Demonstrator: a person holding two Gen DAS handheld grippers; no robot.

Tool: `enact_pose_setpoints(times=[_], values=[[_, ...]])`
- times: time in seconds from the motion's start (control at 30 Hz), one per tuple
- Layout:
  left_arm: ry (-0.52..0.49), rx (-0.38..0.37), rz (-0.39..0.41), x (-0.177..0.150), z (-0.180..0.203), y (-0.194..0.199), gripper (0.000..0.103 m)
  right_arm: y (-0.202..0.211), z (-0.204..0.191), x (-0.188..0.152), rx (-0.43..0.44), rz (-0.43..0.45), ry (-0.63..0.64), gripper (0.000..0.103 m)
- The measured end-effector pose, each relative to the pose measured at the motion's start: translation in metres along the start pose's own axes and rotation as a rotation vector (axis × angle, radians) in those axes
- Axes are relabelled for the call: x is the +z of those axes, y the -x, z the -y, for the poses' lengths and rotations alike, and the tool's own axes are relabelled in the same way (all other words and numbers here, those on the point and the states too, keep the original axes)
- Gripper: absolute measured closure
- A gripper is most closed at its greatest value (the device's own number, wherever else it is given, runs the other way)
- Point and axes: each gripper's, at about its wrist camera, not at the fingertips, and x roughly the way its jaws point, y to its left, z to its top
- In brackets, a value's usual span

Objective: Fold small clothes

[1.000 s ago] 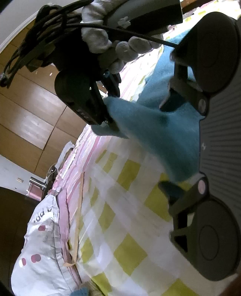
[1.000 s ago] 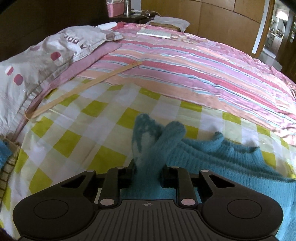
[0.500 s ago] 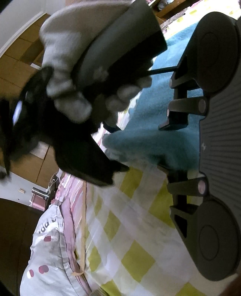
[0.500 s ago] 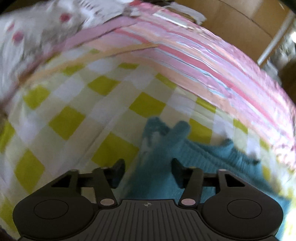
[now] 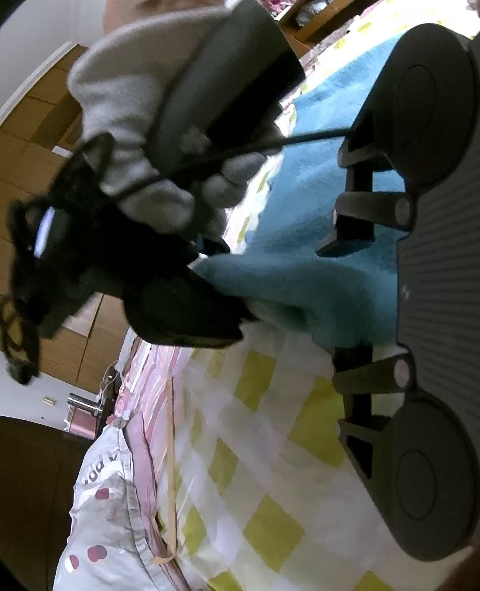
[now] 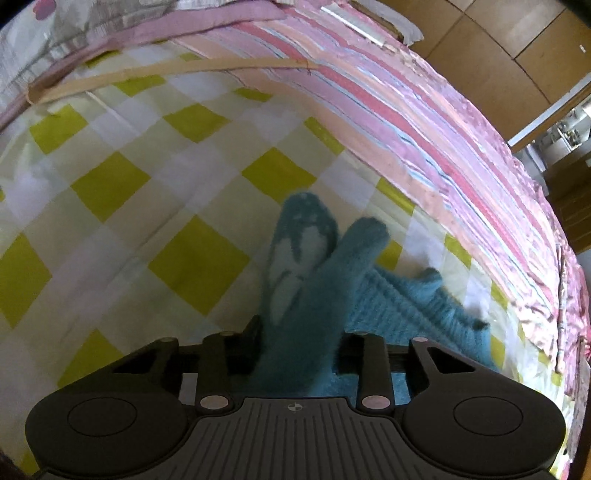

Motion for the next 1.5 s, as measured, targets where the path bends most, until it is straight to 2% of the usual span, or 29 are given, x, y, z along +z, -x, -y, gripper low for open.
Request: enact_pose_setpoints(times=[0.07, 0.2, 0.37, 0.47, 0.57, 0.67, 1.07, 1.5], values=[[-0.007, 0.007, -0.005, -0.001, 0.001, -0.001, 0.045, 0.005, 0.006, -0.003, 0.017, 0.016, -0.018, 0.074], [0.009, -0.012, -0.042, -0.004, 0.000, -0.008, 0.045, 0.012, 0.019, -0.007, 0.060, 0.037, -0.069, 0.075], [0.018, -0.037, -0.044, 0.000, -0.002, -0.006, 0.063, 0.023, 0.035, -0.013, 0.107, 0.065, -0.111, 0.075], [0.038, -0.059, -0.038, 0.002, -0.002, -0.003, 0.066, 0.031, 0.047, -0.018, 0.136, 0.083, -0.144, 0.075], [-0.008, -0.046, -0.015, 0.000, 0.009, 0.001, 0.068, 0.038, 0.058, -0.023, 0.158, 0.099, -0.172, 0.076], [-0.055, -0.038, -0.002, 0.001, 0.019, 0.004, 0.070, 0.044, 0.064, -0.028, 0.160, 0.114, -0.178, 0.076], [-0.026, -0.095, 0.014, 0.020, 0.055, 0.020, 0.075, 0.070, 0.103, -0.044, 0.183, 0.175, -0.255, 0.077], [-0.100, -0.166, 0.023, 0.030, 0.117, 0.021, 0.075, 0.093, 0.163, -0.077, 0.172, 0.234, -0.362, 0.077]])
